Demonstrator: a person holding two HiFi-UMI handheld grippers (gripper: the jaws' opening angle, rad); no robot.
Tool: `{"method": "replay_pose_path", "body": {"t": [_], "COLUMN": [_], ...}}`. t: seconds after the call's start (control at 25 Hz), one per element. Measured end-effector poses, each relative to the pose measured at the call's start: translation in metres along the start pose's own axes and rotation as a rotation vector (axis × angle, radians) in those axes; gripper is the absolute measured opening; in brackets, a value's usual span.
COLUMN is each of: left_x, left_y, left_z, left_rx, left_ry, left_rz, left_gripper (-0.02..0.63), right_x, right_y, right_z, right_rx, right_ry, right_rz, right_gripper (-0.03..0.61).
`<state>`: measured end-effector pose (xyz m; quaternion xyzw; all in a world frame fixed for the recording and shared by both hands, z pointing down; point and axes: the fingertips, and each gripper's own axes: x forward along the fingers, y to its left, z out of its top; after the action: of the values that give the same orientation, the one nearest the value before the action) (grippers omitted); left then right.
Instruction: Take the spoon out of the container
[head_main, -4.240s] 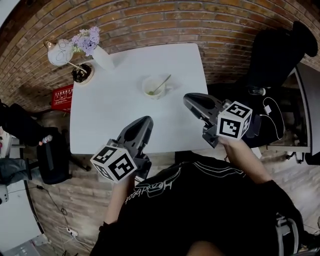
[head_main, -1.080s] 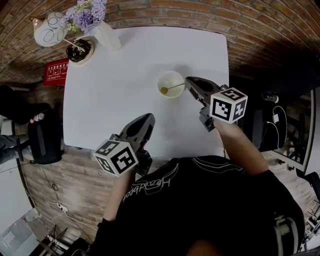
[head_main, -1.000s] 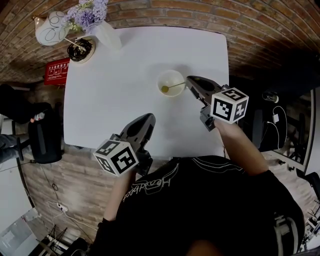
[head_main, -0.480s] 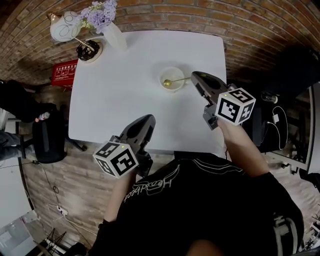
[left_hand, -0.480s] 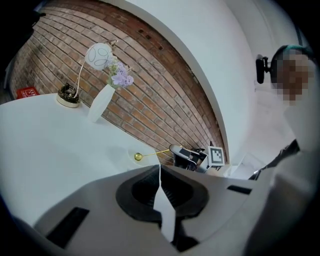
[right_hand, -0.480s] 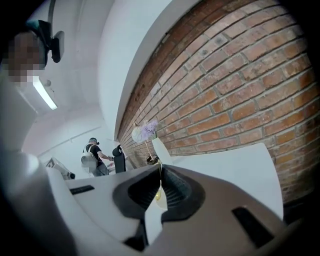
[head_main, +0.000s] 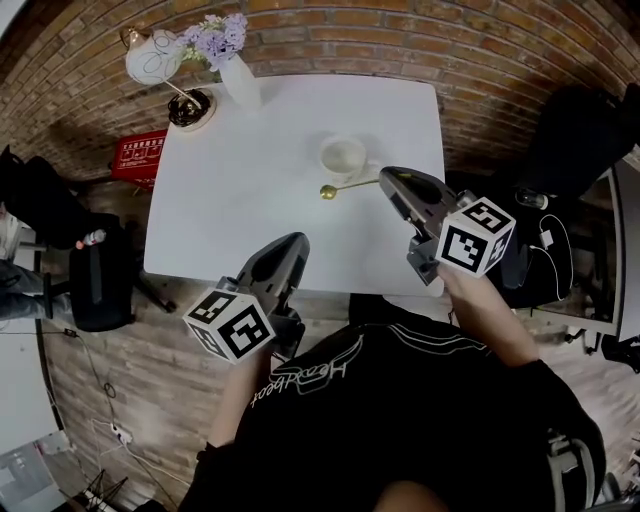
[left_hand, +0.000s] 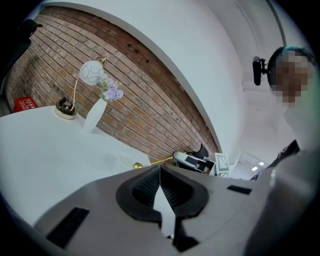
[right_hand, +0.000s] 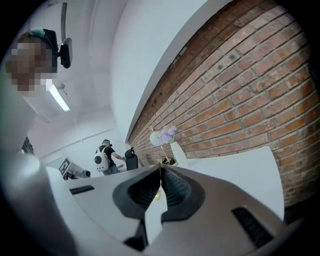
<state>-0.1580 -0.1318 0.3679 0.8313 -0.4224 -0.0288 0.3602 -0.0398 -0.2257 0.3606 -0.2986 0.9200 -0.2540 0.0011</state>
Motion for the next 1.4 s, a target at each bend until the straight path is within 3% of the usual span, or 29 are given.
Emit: {"method": "replay_pose_path", "body": {"t": [0.4,0.68,1.4], "left_x": [-0.018,-0.014,0.013], "left_y": [-0.028,-0.035,-0.032], "left_z": [-0.001,-0.006,0.003], "left_rx": [0.075,0.076,0.077], "left_ry": [-0.023,-0.010,0.003], "left_rz": [-0.023,-0.037,-0.055], "left_gripper": [0.009,0.009,0.008], "right_x": [-0.039,-0.049,-0.044], "right_y": [0.052,0.048,0.027], "right_z": [-0.021,-0.023,-0.014], "right_rx": [-0.031,0.030,0.021], "right_ry": [0.017,-0.004,-0.015], "right_rz": [0.069,0.087,0.076], "right_gripper": [-0.002,-0.002,-0.002]}}
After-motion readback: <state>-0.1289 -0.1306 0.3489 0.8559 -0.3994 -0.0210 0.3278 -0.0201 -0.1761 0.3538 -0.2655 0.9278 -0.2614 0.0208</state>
